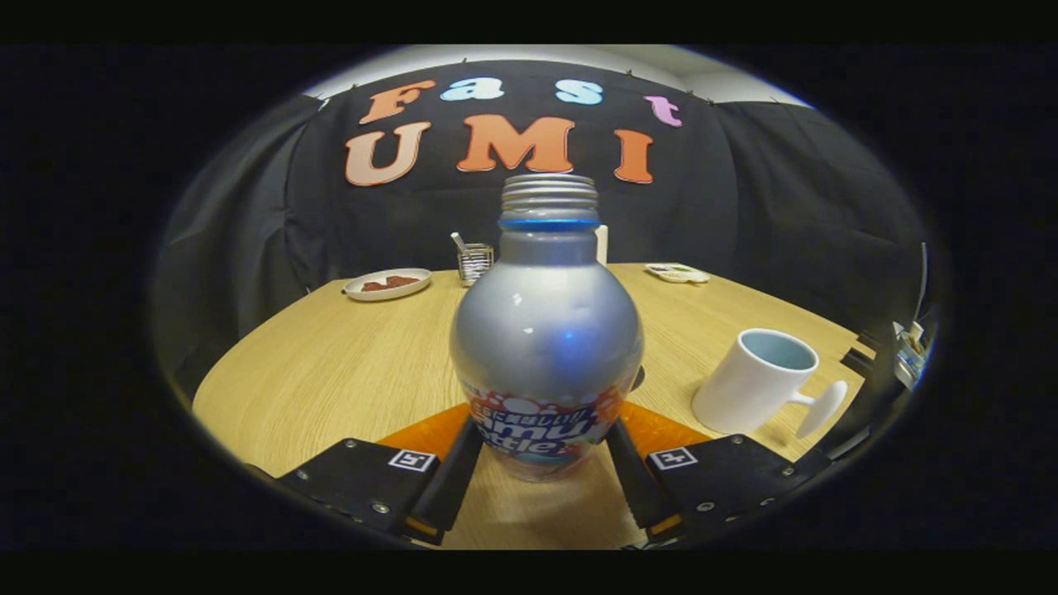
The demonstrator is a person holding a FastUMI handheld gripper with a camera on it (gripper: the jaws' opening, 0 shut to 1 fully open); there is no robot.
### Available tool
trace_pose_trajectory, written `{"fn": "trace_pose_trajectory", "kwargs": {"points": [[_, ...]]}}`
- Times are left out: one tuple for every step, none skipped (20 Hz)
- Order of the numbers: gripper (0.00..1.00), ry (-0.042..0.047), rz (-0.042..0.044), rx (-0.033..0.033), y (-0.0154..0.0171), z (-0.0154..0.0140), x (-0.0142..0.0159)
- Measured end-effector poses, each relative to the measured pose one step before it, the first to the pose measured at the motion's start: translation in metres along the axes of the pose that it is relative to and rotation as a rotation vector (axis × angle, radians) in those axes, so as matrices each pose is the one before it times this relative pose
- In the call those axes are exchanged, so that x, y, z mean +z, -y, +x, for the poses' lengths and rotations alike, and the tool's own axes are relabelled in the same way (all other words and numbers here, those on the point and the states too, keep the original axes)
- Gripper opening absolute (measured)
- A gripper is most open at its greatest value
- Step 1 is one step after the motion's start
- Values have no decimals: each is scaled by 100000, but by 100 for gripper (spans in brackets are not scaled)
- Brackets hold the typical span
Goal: Take the bottle from table, then pour the juice into the cup, finally place the bottle on the coaster
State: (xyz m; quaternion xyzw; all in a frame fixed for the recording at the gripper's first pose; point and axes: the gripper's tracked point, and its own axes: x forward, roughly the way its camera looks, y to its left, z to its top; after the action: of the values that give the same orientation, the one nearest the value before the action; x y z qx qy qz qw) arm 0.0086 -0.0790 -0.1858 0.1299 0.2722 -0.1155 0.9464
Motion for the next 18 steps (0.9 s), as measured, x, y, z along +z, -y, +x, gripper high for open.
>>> {"fn": "trace_pose_trajectory", "kwargs": {"points": [[79, 935, 1822, 764, -39, -263, 350], [79, 1212, 2066, 688, 14, -291, 525], [79, 895, 2397, 676, -66, -104, 318], [78, 516, 2767, 886, -85, -166, 326], [79, 518, 2965, 1053, -98, -124, 241], [78, 187, 2638, 956, -63, -200, 291], [79, 48, 2075, 672, -77, -16, 52], [79, -122, 1826, 448, 98, -61, 172], [79, -459, 2307, 529, 86, -101, 182], [79, -148, 3437, 1219, -34, -188, 275], [79, 261, 4254, 1731, -171, -147, 449], [79, 77, 4472, 1714, -214, -139, 478], [78, 508, 4450, 1398, -285, -82, 483], [78, 446, 4641, 1305, -153, -143, 437], [78, 137, 3743, 1101, -193, -10, 317], [78, -120, 3778, 389, 70, 35, 161], [78, -69, 3878, 171, 92, 78, 198], [78, -435, 3418, 541, 23, 129, 245]]}}
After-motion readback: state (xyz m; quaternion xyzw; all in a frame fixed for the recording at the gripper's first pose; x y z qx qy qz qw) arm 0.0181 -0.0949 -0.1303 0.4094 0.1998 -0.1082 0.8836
